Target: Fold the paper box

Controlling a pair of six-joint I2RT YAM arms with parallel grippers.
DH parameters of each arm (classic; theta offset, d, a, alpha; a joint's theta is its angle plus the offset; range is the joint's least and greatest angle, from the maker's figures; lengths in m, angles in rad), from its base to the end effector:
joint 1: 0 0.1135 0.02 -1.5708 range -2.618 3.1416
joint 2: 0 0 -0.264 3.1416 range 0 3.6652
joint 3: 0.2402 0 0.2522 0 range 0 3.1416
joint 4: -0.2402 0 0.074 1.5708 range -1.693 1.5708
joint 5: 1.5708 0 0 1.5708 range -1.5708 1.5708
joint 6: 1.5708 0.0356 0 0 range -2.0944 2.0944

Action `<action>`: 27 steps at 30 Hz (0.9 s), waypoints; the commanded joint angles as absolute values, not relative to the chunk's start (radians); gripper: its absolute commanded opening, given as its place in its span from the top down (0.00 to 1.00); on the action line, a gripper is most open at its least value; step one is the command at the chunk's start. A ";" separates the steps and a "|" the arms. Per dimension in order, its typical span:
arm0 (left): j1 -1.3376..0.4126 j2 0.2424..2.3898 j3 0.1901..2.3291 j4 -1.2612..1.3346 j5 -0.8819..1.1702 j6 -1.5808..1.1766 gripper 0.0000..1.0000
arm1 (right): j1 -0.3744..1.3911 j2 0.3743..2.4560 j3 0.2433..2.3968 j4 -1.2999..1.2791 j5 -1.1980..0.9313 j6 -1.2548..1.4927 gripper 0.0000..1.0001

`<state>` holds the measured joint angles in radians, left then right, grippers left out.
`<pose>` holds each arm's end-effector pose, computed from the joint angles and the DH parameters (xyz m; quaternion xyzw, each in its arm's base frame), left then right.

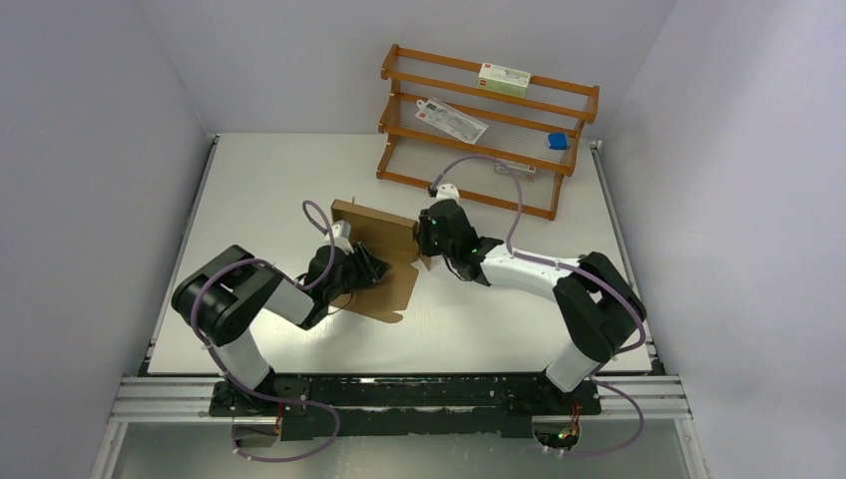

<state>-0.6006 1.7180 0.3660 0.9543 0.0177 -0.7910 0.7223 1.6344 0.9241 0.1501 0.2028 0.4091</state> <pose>0.2236 -0.1540 0.1061 -0.0743 0.8295 -0.3604 0.4201 0.2702 0.2286 0.2049 -0.0874 0.8675 0.1834 0.4540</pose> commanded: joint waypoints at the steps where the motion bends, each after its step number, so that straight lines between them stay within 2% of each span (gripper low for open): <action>1: -0.612 1.752 0.338 0.857 -0.027 -0.804 0.57 | 0.711 1.599 0.860 0.173 0.151 0.387 0.78; 14: -0.622 1.754 0.338 0.846 -0.054 -0.811 0.58 | 0.642 1.453 0.693 0.294 -0.080 0.355 0.73; 22: -0.642 1.747 0.352 0.836 -0.055 -0.808 0.58 | 0.641 1.531 0.692 0.428 -0.292 0.348 0.74; 27: -0.652 1.736 0.352 0.827 -0.059 -0.802 0.58 | 0.640 1.562 0.696 0.487 -0.309 0.334 0.72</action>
